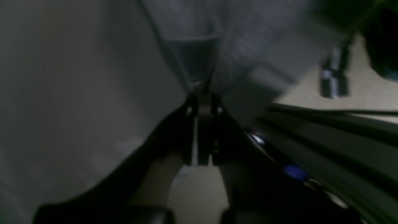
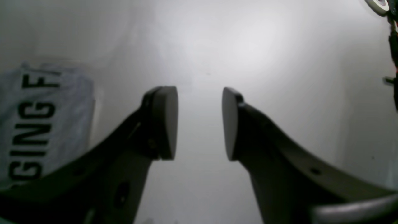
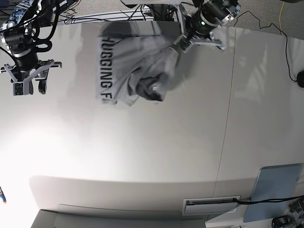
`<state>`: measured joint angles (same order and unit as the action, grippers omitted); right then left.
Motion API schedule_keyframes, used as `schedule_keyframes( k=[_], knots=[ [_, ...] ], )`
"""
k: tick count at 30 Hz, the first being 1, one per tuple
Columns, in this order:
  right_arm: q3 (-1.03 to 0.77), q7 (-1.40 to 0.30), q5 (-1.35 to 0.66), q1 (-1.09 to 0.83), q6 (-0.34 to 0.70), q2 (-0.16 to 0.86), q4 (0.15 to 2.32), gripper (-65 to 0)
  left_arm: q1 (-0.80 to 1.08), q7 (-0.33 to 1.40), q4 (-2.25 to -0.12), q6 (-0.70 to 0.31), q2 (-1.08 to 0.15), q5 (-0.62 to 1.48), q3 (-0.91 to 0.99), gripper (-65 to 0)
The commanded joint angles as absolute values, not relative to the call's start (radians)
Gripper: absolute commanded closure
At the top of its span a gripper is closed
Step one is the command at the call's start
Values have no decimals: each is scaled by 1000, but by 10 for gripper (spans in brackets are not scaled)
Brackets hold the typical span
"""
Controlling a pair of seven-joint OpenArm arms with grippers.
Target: Fold the T-shirt properly
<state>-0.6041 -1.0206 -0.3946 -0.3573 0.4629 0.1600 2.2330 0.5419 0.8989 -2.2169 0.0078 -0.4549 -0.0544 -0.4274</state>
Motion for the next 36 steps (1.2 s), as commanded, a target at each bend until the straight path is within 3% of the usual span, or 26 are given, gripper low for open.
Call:
schedule_keyframes(
  k=[1,8,14,19,25,31,32,36],
  knots=[
    [-609,-1000,-404,-355,460,178,2250,-240,545,859,-2204,21,-461,-70,-414,0],
    [-609,-1001,-404,-355,460,177,2250,-240,522,635,-2033,29,-459,-51,-321,0],
    [-609,-1002,-404,-355,459,177,2250,-240,370,616,-1859,27,-459,-48,-304,0],
    [-609,-1010,-404,-355,460,177,2250,-240,230,469,-1673,23,-459,-40,-305,0],
    [-609,-1010,-404,-355,460,177,2250,-240,52,390,-1529,-115,-442,40,-305,0],
    [-610,-1010,-398,-361,460,169,2250,-240,-72,405,-1470,-132,-394,50,-304,0],
    [-610,-1009,-395,-366,460,165,2250,-240,-84,417,-1471,-117,-394,49,-304,-24],
    [-610,-1009,-392,-385,461,158,2249,-240,-136,496,-1475,-75,-411,56,-304,-291]
  ],
)
